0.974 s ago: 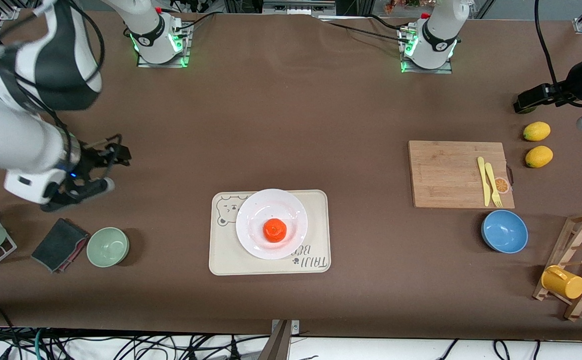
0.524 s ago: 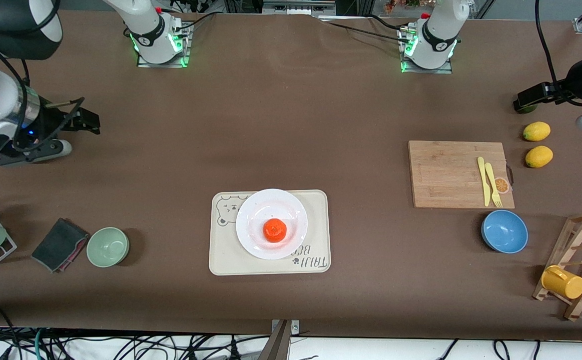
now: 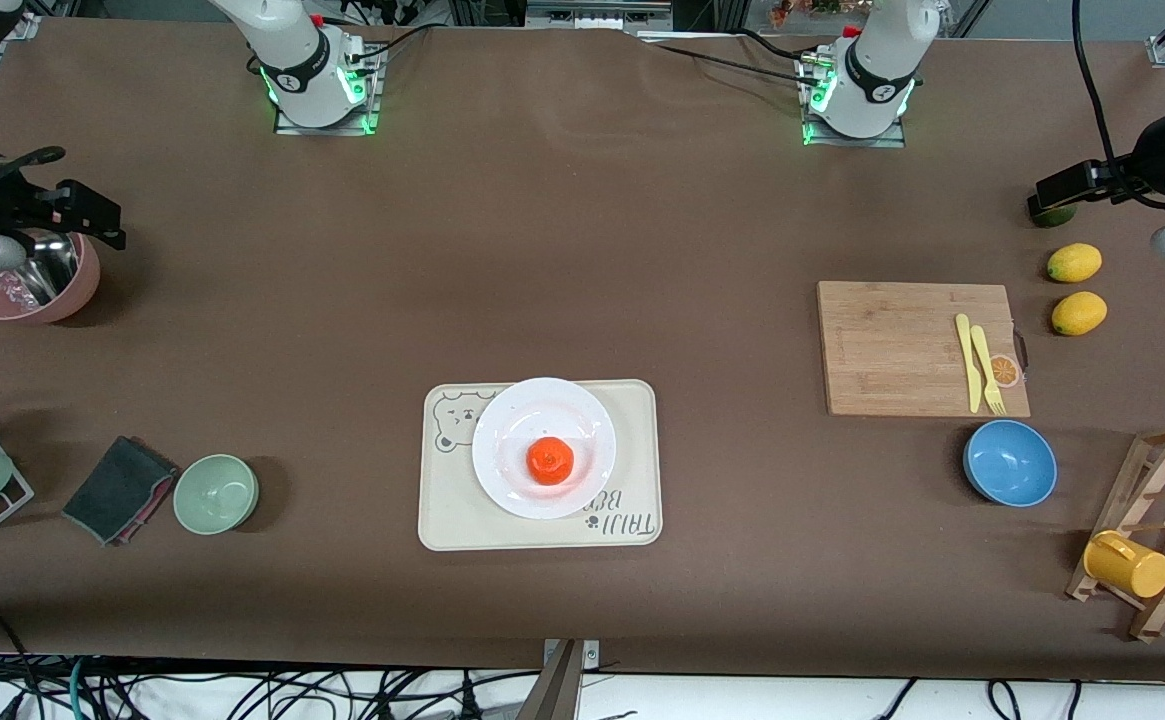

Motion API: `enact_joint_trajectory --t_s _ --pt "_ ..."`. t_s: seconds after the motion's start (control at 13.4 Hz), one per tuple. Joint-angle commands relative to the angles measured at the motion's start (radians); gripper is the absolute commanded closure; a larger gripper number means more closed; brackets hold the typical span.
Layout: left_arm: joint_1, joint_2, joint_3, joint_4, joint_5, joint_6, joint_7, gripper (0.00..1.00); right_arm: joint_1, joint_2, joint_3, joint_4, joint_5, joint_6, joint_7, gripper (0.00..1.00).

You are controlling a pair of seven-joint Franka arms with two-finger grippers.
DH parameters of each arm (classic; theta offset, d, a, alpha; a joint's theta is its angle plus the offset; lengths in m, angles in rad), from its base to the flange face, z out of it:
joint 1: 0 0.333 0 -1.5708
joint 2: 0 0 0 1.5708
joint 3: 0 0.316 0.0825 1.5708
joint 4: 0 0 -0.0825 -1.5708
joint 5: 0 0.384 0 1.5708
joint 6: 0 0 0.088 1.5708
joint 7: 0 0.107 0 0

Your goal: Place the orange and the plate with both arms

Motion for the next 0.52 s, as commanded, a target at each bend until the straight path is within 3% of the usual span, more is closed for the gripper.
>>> enact_joint_trajectory --t_s 0.0,0.45 --pt "0.01 -0.001 -0.001 0.018 -0.025 -0.022 0.011 0.0 -0.005 -0.036 0.011 -0.037 -0.003 -0.012 0.092 0.0" --pt "0.008 0.002 -0.003 0.018 -0.026 -0.019 0.011 0.0 -0.007 -0.027 0.009 -0.028 0.0 -0.01 0.082 0.0"
